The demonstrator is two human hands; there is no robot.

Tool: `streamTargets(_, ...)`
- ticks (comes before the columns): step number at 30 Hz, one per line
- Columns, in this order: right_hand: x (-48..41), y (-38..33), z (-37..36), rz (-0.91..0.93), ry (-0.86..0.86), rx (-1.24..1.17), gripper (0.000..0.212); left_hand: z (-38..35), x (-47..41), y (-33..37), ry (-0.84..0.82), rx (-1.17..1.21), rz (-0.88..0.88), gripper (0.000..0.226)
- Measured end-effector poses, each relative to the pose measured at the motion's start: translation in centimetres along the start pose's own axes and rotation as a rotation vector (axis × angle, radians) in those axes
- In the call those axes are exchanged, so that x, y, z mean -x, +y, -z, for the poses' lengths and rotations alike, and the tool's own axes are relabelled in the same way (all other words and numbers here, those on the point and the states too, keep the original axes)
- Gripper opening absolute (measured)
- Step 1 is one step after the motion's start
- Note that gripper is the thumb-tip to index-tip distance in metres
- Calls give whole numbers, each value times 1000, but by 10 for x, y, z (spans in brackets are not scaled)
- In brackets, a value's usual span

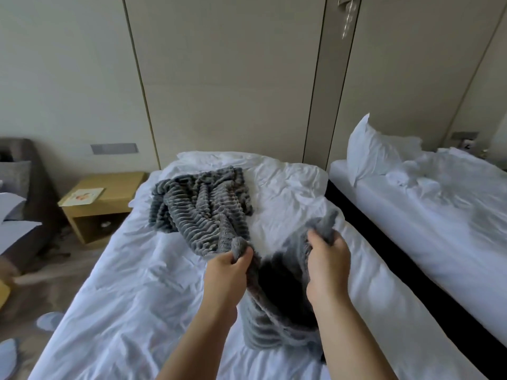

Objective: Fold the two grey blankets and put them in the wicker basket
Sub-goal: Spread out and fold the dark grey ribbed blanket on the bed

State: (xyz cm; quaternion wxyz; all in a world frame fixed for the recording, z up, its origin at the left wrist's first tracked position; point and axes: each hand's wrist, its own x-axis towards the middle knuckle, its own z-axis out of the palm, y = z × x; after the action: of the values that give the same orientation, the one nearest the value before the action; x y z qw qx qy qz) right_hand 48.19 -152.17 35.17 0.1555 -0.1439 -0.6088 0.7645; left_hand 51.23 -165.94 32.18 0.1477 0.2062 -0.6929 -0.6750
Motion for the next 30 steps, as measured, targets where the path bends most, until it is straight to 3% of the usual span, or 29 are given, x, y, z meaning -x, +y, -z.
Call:
streamTargets(2, 5, 1, -7, 180, 25, 1, 17, 4, 0, 3, -8, 73, 15, 42)
streamTargets(3, 9, 4, -11, 270, -95, 94, 21, 7, -2, 4, -16, 109, 30, 40)
streamTargets(6, 27, 23, -24, 362, -726, 525, 30, 10, -5, 12, -31, 152, 60, 20)
streamTargets(7, 31, 28, -25, 382, -777, 583, 31, 10, -5, 14, -37, 151, 73, 15)
streamTargets(11, 29, 29, -19, 457, -601, 615, 17, 4, -4, 17, -137, 169, 103, 25)
streamTargets(13, 24, 26, -16, 462, -566, 624, 28, 0, -4, 14, -173, 182, 94, 29)
streamTargets(17, 20, 24, -13, 448, -557, 691, 18, -8, -5, 13, -200, 181, 70, 30)
streamTargets(21, 15, 22, -10, 457, -564, 720, 23, -12, -9, 14, -208, 176, 64, 20)
streamTargets(25, 16, 26, -19, 551, -673, 866, 19, -12, -14, 8, -146, 107, 69, 52)
streamTargets(27, 18, 34, -23, 580, -767, 864, 30, -6, -22, 3, -45, 93, 67, 59)
streamTargets(30, 21, 52, -29, 544, -824, 695, 64, 11, -34, 3, 7, 311, 173, 36)
